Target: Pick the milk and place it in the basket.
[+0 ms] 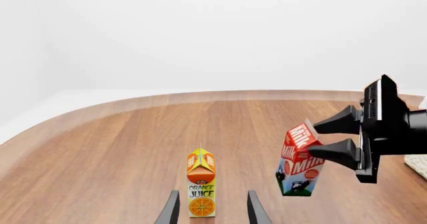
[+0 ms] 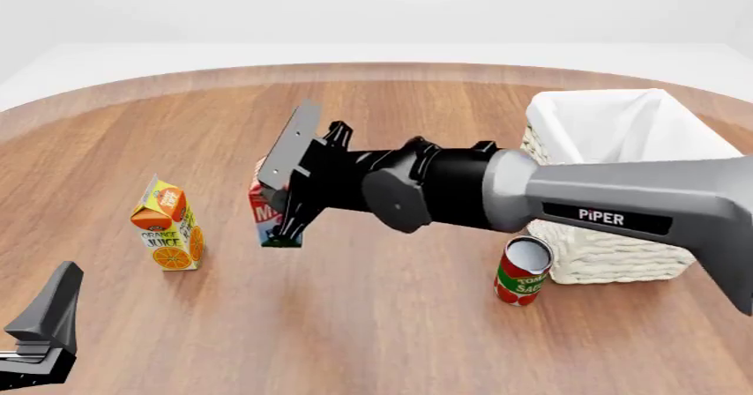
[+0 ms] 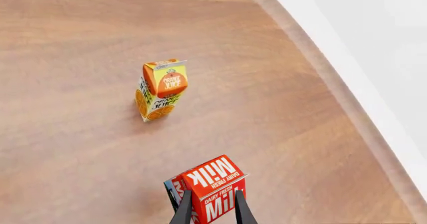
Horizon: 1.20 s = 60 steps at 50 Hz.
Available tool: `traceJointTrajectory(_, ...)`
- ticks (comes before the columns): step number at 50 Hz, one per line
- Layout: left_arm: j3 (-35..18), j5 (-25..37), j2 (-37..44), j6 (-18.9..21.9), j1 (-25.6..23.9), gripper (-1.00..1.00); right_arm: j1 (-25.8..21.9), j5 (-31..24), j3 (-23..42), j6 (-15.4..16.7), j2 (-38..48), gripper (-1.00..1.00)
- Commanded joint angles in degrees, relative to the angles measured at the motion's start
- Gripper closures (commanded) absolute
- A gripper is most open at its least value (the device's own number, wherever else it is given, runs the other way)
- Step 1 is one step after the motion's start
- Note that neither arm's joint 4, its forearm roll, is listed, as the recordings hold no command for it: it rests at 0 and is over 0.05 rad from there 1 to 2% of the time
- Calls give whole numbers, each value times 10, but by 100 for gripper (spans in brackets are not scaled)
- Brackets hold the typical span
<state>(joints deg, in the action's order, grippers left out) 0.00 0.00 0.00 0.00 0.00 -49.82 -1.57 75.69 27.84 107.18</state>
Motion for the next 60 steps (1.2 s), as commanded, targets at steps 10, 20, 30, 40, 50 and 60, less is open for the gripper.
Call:
traceJointTrajectory(10, 0, 0, 0, 0, 0, -100, 25, -48, 31, 11, -102, 100)
traceJointTrajectory(20, 0, 0, 0, 0, 0, -100, 46, -74, 50, 17, -140, 100)
traceJointTrajectory(30, 0, 0, 0, 0, 0, -100, 70, -92, 70, 23, -168, 100)
traceJointTrajectory(40, 0, 0, 0, 0, 0, -100, 115, -102, 88, 27, -188, 100)
traceJointTrajectory(50, 0, 0, 0, 0, 0, -100, 151, -102, 100, 26, -194, 100)
traceJointTrajectory(60, 0, 0, 0, 0, 0, -100, 185, -103, 116, 26, -195, 100)
